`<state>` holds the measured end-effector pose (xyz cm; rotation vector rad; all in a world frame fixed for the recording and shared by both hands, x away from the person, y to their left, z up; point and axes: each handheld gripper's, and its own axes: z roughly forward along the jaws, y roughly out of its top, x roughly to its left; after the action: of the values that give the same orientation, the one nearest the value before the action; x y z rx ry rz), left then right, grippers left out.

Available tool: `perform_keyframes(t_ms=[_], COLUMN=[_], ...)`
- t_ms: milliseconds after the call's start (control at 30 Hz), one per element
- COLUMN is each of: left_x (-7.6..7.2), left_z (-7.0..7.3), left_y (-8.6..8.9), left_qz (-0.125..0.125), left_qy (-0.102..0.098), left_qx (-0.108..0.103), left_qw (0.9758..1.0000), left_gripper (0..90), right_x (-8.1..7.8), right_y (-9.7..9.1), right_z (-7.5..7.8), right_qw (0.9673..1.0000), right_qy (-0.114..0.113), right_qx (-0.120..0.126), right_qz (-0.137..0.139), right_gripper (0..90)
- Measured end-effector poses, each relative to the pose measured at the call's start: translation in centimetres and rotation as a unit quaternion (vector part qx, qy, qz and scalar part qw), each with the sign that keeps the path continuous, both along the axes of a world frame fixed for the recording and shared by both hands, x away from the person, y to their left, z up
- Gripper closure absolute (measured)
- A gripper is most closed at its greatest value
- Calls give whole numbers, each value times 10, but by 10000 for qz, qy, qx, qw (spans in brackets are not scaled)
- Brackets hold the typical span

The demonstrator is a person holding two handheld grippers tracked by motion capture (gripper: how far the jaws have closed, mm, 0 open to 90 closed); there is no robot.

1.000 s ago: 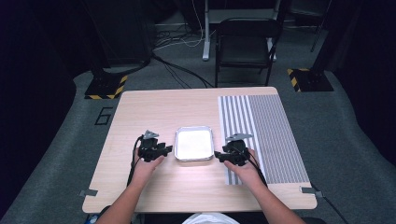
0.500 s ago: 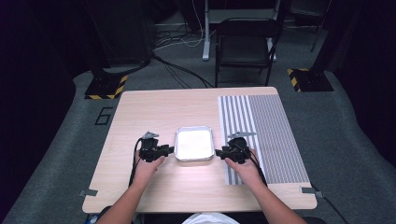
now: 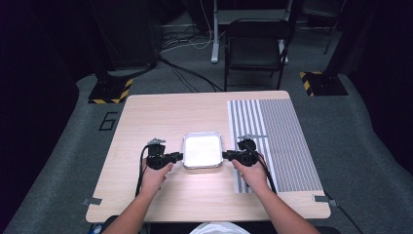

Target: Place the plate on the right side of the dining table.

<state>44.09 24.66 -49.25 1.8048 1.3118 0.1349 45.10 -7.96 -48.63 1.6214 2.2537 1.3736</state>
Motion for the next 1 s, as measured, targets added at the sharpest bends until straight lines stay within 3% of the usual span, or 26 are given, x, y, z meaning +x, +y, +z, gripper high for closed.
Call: perform_keyframes(t_ms=[133,300,367,467,500,600,800,867,933,1000], left_x=[1,2,2,1,1,1,3,3,5,5], left_z=[1,6,11,16,16,12,8,4,-3,-5], left_y=[2,5,7,8,8,3,1,4,7,9], left_qz=[49,136,217,331,331,362,304,328,306,278], left_qy=[80,159,156,137,137,197,108,135,370,392], left_qx=[-189,-90,-158,-493,-493,-731,-603,-654,-808,-803], left_qw=[9998,9997,9995,9981,9981,9965,9977,9972,9956,9956], left_gripper=[716,714,713,699,687,684,707,712,722,723], right_x=[5,8,9,10,10,10,10,10,12,12], right_y=[1,0,-2,-4,-4,-2,0,1,2,3], right_z=[-5,-5,-5,-5,-5,-6,-9,-12,-16,-16], right_qw=[9991,9980,9977,9971,9971,9965,9956,9948,9933,9931], right_qy=[274,400,401,449,449,497,594,654,788,806], right_qx=[300,462,500,574,574,649,689,738,812,811], right_qz=[-124,-188,-225,-234,-234,-194,-210,-238,-220,-258], right_gripper=[699,701,700,690,690,680,665,654,653,653])
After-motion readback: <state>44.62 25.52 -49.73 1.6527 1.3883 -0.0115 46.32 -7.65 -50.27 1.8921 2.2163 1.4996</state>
